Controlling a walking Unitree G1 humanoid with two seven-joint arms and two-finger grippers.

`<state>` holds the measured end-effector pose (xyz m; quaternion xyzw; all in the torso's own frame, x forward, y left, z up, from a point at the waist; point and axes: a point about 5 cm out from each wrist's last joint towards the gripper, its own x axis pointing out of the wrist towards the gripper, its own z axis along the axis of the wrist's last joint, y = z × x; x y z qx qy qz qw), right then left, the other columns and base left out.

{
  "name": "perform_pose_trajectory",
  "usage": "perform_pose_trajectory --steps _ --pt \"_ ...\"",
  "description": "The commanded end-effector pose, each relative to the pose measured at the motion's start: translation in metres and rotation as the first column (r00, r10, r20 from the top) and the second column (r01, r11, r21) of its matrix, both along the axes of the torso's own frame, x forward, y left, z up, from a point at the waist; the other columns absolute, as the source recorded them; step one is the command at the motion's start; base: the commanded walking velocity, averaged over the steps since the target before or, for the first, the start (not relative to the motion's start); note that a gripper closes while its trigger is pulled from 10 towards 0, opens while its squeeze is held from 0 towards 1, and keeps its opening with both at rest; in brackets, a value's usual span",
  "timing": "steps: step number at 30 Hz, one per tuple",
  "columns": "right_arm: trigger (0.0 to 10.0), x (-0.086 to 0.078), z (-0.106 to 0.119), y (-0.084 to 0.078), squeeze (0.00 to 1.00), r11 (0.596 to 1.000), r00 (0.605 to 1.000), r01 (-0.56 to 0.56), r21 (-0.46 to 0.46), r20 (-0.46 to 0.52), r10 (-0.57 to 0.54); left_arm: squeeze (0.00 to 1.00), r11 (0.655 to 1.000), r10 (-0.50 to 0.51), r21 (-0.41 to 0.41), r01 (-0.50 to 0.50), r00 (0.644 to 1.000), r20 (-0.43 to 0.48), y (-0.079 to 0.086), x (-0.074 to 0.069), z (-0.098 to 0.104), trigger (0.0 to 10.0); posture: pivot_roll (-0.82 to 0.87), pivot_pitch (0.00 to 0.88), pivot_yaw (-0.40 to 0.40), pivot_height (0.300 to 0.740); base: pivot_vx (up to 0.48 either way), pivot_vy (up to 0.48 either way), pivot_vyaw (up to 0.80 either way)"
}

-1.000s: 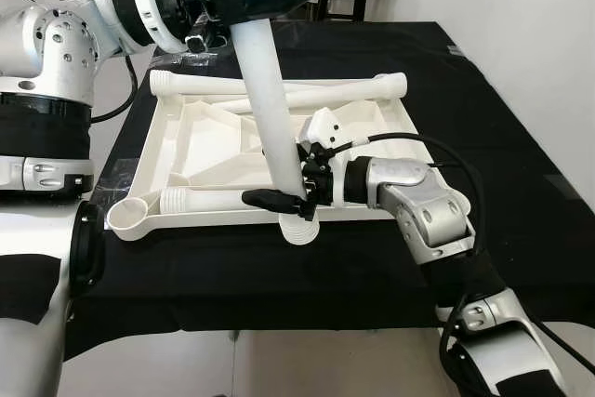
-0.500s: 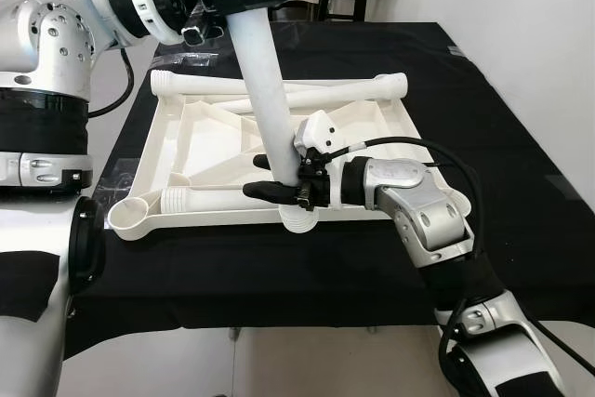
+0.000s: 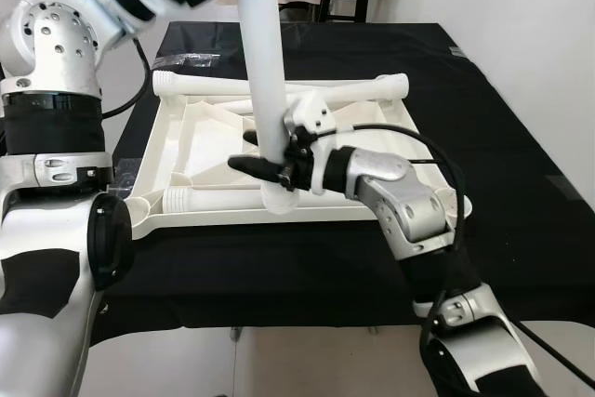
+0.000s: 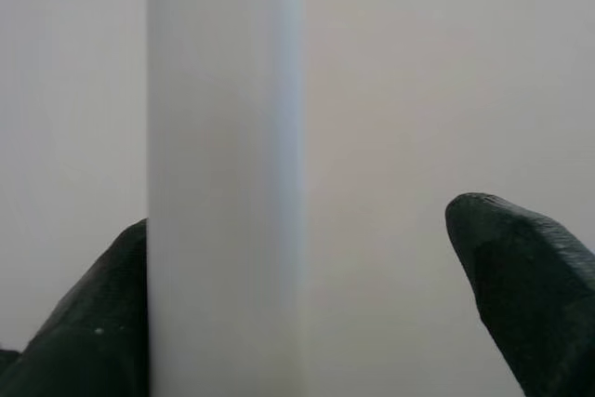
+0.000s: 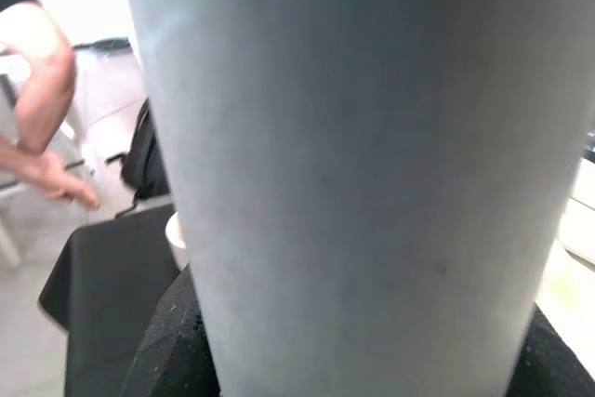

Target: Building children table

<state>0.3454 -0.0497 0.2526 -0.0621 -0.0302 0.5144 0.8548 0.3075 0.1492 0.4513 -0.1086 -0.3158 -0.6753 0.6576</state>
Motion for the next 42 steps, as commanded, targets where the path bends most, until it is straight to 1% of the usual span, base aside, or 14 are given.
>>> perform_pose_trajectory --steps 1,5,12,13,14,15,16,17,18,20,24,26,32,42 --pt "0.0 0.009 -0.002 -0.017 0.0 0.992 0.993 0.096 0.078 -0.072 -0.091 1.0 0.996 0.037 -0.087 -0.03 0.997 0.072 0.014 -0.011 0.013 10.0 -0.02 0.112 -0.014 0.74 0.0 0.0 0.0" --pt "0.0 0.015 0.007 -0.029 0.0 0.974 0.985 0.166 0.152 -0.071 -0.157 1.0 0.977 0.146 -0.169 -0.132 0.987 0.073 0.033 -0.014 0.017 10.0 -0.02 0.119 -0.024 0.74 0.0 0.0 0.0" --pt "0.0 0.028 0.035 -0.065 0.0 0.864 0.948 0.319 0.389 -0.146 -0.284 1.0 0.888 0.4 -0.283 -0.362 0.912 0.092 0.071 -0.034 0.018 10.0 -0.03 0.129 -0.03 0.74 0.0 0.0 0.0" --pt "0.0 0.03 0.045 -0.075 0.0 0.824 0.938 0.347 0.448 -0.148 -0.315 1.0 0.822 0.514 -0.308 -0.478 0.857 0.043 0.08 -0.034 0.012 10.0 -0.03 0.133 -0.035 0.74 0.0 0.0 0.0" --pt "5.1 0.031 0.046 -0.078 0.0 0.803 0.927 0.373 0.465 -0.157 -0.34 0.99 0.782 0.57 -0.312 -0.539 0.822 0.008 0.084 -0.031 0.007 10.0 -0.03 0.133 -0.035 0.74 0.0 0.0 0.0" --pt "5.1 0.031 0.046 -0.078 0.0 0.803 0.927 0.373 0.465 -0.157 -0.34 0.99 0.782 0.57 -0.312 -0.539 0.822 0.008 0.084 -0.031 0.007 10.0 -0.03 0.133 -0.035 0.74 0.0 0.0 0.0" --pt "10.0 0.032 0.046 -0.08 0.0 0.788 0.918 0.395 0.472 -0.17 -0.358 0.64 0.749 0.606 -0.315 -0.582 0.795 -0.028 0.085 -0.027 0.001 10.0 -0.03 0.137 -0.037 0.74 0.0 0.0 0.0" --pt "10.0 0.033 0.045 -0.081 0.0 0.78 0.912 0.408 0.474 -0.181 -0.367 0.49 0.721 0.633 -0.315 -0.618 0.772 -0.066 0.086 -0.023 -0.006 10.0 -0.03 0.137 -0.037 0.74 0.0 0.0 0.0" --pt "10.0 0.033 0.043 -0.083 0.0 0.772 0.899 0.434 0.464 -0.174 -0.401 0.0 0.668 0.688 -0.294 -0.684 0.718 -0.105 0.087 -0.017 -0.015 10.0 -0.03 0.139 -0.034 0.74 0.0 0.0 0.0" --pt "10.0 0.035 0.038 -0.086 0.0 0.734 0.843 0.521 0.435 -0.129 -0.522 0.0 0.565 0.788 -0.176 -0.806 0.59 -0.177 0.081 0.003 -0.051 10.0 -0.03 0.141 -0.034 0.74 0.0 0.0 0.0" --pt "10.0 0.033 0.033 -0.087 0.0 0.715 0.808 0.561 0.417 -0.09 -0.582 0.0 0.506 0.831 -0.041 -0.862 0.5 -0.243 0.068 0.018 -0.097 10.0 -0.03 0.144 -0.035 0.74 0.0 0.0 0.0" --pt "10.0 0.026 0.024 -0.083 0.0 0.726 0.833 0.532 0.436 -0.112 -0.542 0.0 0.494 0.838 0.087 -0.865 0.446 -0.314 0.049 0.02 -0.147 10.0 -0.02 0.143 -0.033 0.74 0.0 0.0 0.0" --pt "10.0 0.014 0.004 -0.075 0.0 0.729 0.874 0.48 0.489 -0.192 -0.447 0.0 0.494 0.84 0.207 -0.845 0.402 -0.364 0.02 0.006 -0.196 10.0 0.0 0.139 -0.038 0.74 0.0 0.0 0.0" --pt "10.0 0.002 -0.014 -0.072 0.0 0.703 0.869 0.485 0.52 -0.198 -0.453 0.0 0.455 0.829 0.189 -0.87 0.336 -0.447 0.008 -0.008 -0.208 10.0 0.01 0.134 -0.031 0.74 0.0 -0.321 0.0"
